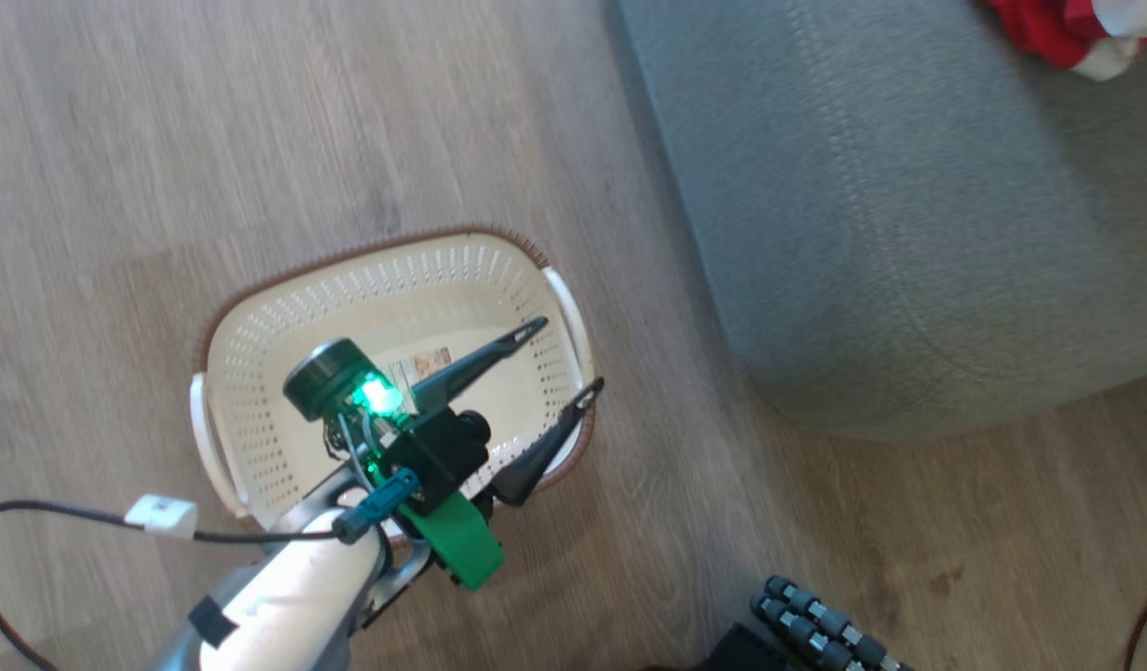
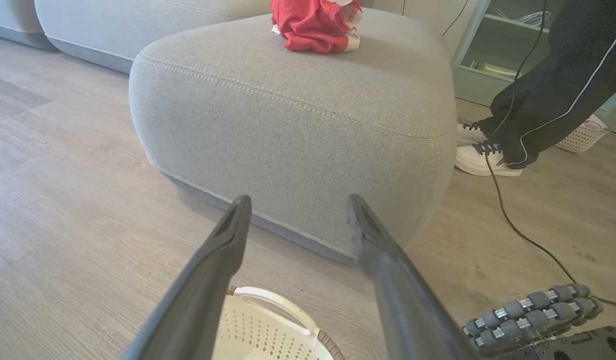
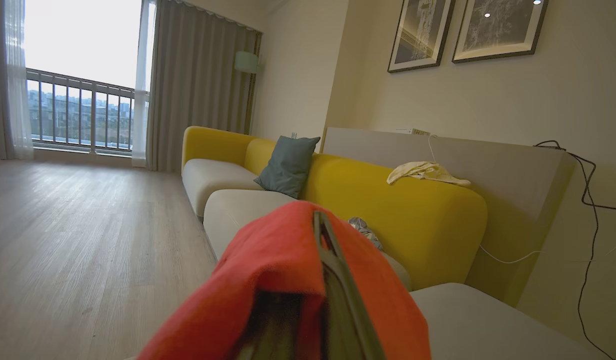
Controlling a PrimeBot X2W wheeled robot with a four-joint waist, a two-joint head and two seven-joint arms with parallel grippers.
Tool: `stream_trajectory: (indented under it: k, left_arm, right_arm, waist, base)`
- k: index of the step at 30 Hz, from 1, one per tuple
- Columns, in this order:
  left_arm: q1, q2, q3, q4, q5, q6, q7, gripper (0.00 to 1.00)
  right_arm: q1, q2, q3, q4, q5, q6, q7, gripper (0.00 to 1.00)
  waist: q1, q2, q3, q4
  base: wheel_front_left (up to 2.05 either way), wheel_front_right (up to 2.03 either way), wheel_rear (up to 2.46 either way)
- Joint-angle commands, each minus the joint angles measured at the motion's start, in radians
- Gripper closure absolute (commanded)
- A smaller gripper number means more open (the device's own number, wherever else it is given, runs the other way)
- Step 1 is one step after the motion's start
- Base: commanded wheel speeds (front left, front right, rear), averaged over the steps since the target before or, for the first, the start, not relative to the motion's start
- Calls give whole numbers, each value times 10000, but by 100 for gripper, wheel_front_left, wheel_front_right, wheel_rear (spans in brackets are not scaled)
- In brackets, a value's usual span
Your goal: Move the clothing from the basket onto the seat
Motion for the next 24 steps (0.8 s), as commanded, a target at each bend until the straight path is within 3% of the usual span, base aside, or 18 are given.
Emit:
stream_trajectory:
  k: [1,10,24]
  left_arm:
    - [-251,193,233,-325,-17,-10,-51,0]
    - [-643,325,121,-378,10,-10,-51,0]
    - [-855,315,144,-414,28,-10,-51,0]
  right_arm:
    - [-296,-326,-140,-123,-94,-2,-94,100]
    - [-843,334,-381,1768,-862,-2,-375,100]
    - [-1022,634,-932,4339,-2382,-2,-457,100]
  waist:
    - [-2,0,255,182]
    - [-2,0,963,441]
    - [-2,0,1445,763]
  base:
    - [0,0,0]
    - [0,0,0]
    - [0,0,0]
